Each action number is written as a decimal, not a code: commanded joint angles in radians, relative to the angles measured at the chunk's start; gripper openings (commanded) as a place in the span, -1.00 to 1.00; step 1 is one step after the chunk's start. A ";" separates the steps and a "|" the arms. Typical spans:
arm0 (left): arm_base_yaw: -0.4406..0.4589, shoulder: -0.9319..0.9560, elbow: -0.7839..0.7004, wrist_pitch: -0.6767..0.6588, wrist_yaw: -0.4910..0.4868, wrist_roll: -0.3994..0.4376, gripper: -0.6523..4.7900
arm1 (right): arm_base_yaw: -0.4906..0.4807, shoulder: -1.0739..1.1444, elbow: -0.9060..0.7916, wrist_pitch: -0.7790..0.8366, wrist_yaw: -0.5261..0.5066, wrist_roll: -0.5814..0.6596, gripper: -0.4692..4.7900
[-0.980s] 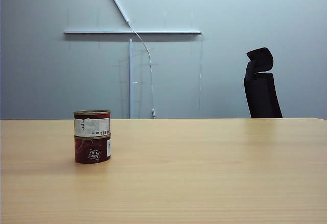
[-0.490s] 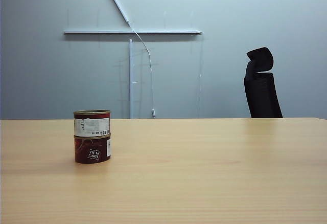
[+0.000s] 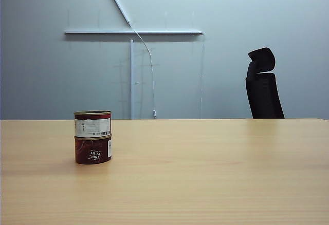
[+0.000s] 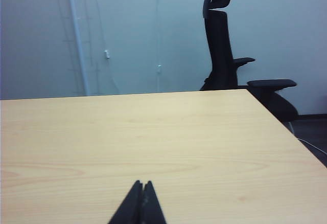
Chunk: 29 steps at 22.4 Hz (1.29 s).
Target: Stack a can of tomatoes on the right onto the can of tomatoes on the left.
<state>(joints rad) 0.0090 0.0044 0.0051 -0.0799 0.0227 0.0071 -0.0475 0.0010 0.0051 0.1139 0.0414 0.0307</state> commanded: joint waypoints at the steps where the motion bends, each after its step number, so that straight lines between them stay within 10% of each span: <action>1: -0.002 0.002 0.004 0.006 0.000 0.000 -0.77 | 0.002 -0.002 -0.004 0.017 -0.004 0.002 -0.83; 29: -0.002 0.002 0.004 0.006 0.000 0.000 -0.77 | 0.003 -0.002 -0.004 0.016 -0.018 0.002 -0.83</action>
<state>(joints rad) 0.0090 0.0044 0.0051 -0.0799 0.0227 0.0071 -0.0460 0.0010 0.0051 0.1139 0.0246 0.0307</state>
